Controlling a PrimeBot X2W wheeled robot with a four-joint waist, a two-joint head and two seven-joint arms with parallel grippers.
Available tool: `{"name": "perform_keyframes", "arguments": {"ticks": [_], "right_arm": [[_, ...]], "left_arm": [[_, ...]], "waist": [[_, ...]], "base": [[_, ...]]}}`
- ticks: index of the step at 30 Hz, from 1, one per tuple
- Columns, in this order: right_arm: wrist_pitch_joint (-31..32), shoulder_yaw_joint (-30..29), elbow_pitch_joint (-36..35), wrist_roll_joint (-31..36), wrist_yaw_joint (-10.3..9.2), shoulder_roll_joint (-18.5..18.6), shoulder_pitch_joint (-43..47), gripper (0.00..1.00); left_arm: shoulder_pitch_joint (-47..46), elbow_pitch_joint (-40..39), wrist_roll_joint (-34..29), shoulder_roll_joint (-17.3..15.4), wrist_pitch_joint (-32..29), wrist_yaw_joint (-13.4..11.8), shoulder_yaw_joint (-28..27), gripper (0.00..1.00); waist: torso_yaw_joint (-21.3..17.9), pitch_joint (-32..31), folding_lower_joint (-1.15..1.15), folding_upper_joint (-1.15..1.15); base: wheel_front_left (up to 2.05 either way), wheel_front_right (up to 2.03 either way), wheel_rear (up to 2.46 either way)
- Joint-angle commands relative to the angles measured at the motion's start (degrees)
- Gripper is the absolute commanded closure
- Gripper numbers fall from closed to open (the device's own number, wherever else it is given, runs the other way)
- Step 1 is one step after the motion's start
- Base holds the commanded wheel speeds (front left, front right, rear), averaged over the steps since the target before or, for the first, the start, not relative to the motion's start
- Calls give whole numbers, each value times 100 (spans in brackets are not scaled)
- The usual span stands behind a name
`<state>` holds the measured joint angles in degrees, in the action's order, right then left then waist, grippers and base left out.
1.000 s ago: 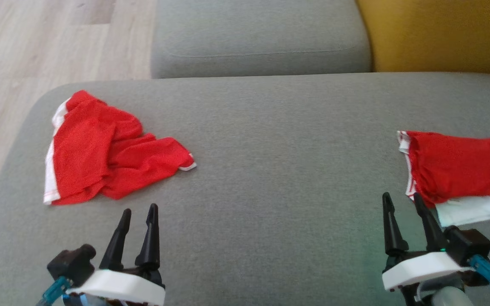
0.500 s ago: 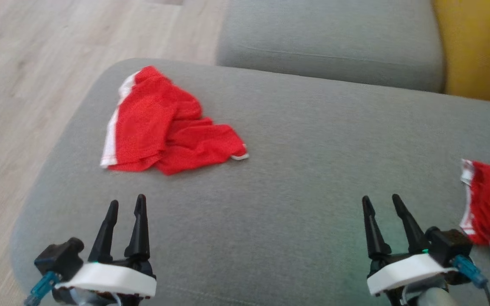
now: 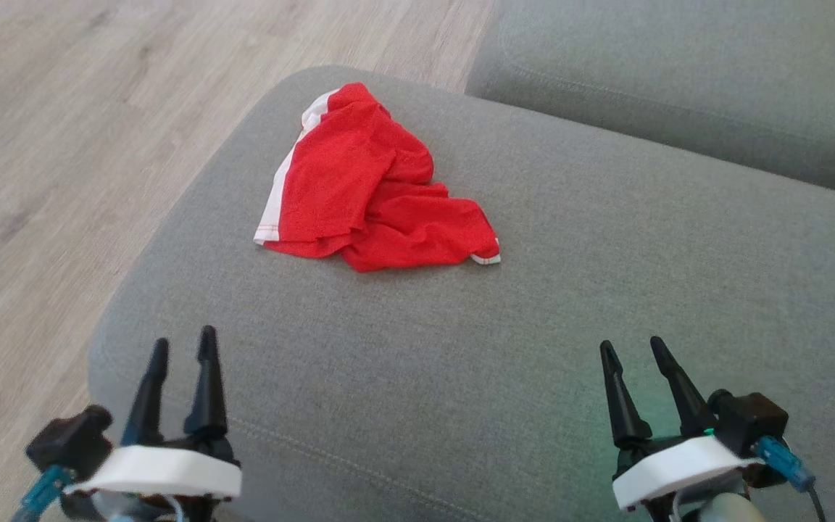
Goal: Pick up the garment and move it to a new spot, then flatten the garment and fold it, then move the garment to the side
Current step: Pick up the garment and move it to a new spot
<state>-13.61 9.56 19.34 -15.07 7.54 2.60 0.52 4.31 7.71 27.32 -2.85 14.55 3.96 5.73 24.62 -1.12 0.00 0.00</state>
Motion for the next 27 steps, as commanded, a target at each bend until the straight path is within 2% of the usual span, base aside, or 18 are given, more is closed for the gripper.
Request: {"name": "perform_keyframes", "arguments": {"ticks": [1, 12, 19, 23, 27], "right_arm": [[-11, 149, -132, -3, -5, 28, -308, 0], [70, 239, -146, 67, -5, 28, -434, 0], [171, 6, -383, 281, -5, 28, -602, 0], [279, -221, -594, 454, -5, 28, -690, 0], [471, -492, -953, 679, -5, 28, -800, 0]], "left_arm": [[-340, -219, -15, -3, 45, -36, -323, 0], [-657, -152, -63, -3, 45, 44, -944, 0], [-1226, 314, -483, -24, 45, 140, -1286, 0], [-1704, 820, -564, -184, 45, 168, -1362, 0], [-2470, 1647, -586, -582, -295, 171, -1383, 0]], "waist": [[29, 76, 0, 0], [-309, 338, 0, 0], [-595, 748, 0, 0], [-719, 990, 0, 0], [-920, 1315, 0, 0]], "base": [[0, 0, 0], [0, 0, 0], [0, 0, 0], [0, 0, 0], [0, 0, 0]]}}
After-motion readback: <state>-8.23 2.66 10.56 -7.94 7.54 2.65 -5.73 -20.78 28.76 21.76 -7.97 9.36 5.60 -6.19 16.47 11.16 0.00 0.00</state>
